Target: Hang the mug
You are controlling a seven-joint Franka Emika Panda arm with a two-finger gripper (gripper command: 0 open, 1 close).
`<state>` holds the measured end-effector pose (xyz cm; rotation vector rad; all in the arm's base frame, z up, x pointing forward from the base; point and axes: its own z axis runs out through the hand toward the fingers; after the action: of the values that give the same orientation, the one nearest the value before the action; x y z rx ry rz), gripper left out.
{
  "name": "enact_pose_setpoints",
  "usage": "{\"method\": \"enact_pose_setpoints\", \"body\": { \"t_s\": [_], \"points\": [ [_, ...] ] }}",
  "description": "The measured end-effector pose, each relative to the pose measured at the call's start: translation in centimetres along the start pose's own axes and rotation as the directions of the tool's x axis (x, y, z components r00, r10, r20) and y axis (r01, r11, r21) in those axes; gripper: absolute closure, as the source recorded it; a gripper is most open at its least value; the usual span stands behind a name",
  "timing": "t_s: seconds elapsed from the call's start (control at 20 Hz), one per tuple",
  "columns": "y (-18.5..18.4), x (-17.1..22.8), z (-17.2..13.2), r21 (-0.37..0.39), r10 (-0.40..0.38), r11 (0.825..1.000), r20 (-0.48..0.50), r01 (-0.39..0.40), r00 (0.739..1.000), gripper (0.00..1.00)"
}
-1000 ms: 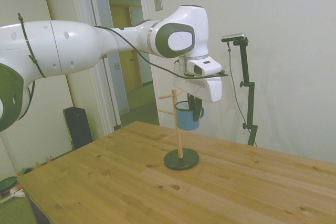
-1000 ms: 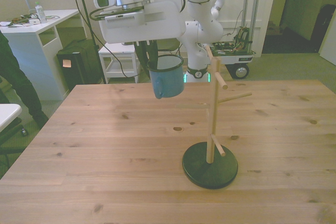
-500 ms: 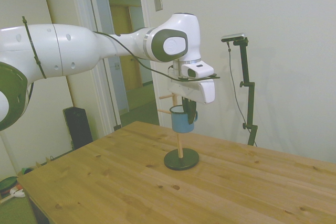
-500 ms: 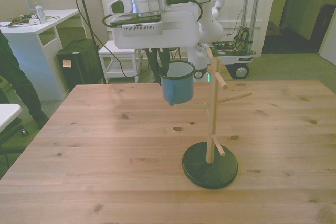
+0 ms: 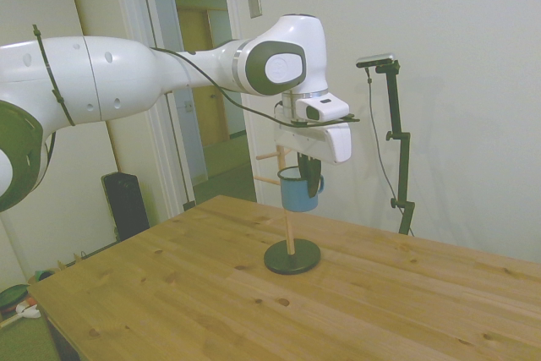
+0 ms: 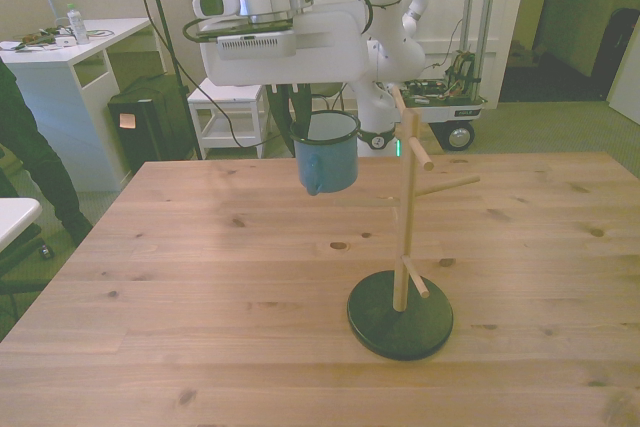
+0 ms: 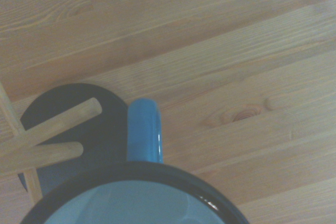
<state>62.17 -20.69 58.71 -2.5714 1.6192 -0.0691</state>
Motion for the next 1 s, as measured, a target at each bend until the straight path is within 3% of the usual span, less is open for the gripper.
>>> {"method": "enact_pose_setpoints", "body": {
  "t_s": [0.3,0.65,1.0],
  "points": [
    [0.1,1.2,0.4,-0.006,0.002,1.000,-0.003,-0.002,1.000,1.00],
    [-1.2,0.3,0.4,-0.004,-0.099,0.995,0.008,0.099,0.995,1.00],
    [-2.2,-0.3,1.1,-0.028,-0.144,0.989,0.018,0.145,0.989,1.00]
  ]
}}
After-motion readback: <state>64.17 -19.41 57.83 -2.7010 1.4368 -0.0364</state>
